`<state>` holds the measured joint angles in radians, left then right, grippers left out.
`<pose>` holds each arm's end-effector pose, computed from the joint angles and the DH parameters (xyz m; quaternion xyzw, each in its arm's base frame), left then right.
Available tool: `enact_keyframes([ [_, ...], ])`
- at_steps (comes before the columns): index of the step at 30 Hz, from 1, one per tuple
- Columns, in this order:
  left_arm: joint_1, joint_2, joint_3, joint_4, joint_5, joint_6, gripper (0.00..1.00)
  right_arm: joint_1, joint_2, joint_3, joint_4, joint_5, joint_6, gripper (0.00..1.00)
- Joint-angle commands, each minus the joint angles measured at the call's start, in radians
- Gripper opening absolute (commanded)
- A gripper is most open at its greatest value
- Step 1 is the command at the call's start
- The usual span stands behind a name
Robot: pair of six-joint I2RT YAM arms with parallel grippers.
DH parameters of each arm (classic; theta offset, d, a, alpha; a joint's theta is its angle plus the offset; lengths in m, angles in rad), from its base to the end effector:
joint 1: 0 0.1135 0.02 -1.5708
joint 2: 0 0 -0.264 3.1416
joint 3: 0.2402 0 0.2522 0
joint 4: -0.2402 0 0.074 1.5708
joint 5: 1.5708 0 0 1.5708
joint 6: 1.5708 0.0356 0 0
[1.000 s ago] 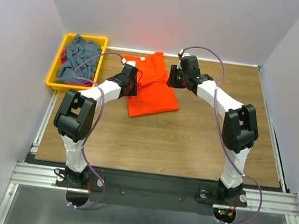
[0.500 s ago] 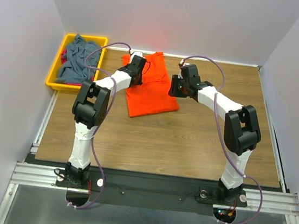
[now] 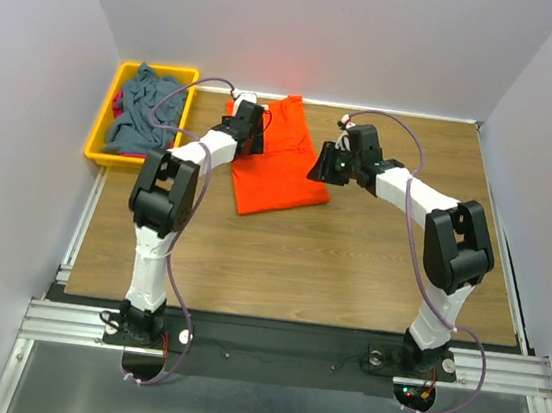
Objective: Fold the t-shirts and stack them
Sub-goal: Fold the tshirt
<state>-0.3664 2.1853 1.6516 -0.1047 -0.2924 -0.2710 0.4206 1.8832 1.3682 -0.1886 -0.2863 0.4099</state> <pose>0.4709 -0.1697 0.1918 -0.0233 0.8859 -0.0158 0.4631 0.3851 0.1833 0.2263 -0.0647 0.8978 0.2862 0.3283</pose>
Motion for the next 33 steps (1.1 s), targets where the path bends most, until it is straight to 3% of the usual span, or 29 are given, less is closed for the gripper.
enact_keyframes([
  [1,-0.003,-0.327,-0.187,0.056,0.016,-0.109,0.74,-0.049,-0.027,-0.04,0.167,-0.173,0.065,0.42],
  [3,-0.014,-0.451,-0.269,0.068,0.03,-0.141,0.79,-0.057,-0.013,-0.053,0.179,-0.221,0.076,0.42],
  [7,-0.052,-0.599,-0.464,0.099,0.126,-0.215,0.79,-0.08,0.022,-0.084,0.325,-0.315,0.122,0.42],
  [10,-0.066,-0.642,-0.623,0.172,0.229,-0.278,0.71,-0.103,0.069,-0.103,0.395,-0.376,0.148,0.42],
  [13,-0.071,-0.616,-0.691,0.203,0.288,-0.33,0.61,-0.114,0.105,-0.125,0.455,-0.415,0.161,0.41],
  [19,-0.071,-0.552,-0.78,0.254,0.358,-0.41,0.55,-0.157,0.198,-0.231,0.618,-0.458,0.219,0.36],
  [27,-0.052,-0.501,-0.812,0.203,0.363,-0.448,0.54,-0.233,0.209,-0.385,0.612,-0.435,0.26,0.35],
  [33,-0.045,-0.493,-0.809,0.117,0.391,-0.444,0.54,-0.243,0.149,-0.455,0.512,-0.396,0.271,0.35],
])
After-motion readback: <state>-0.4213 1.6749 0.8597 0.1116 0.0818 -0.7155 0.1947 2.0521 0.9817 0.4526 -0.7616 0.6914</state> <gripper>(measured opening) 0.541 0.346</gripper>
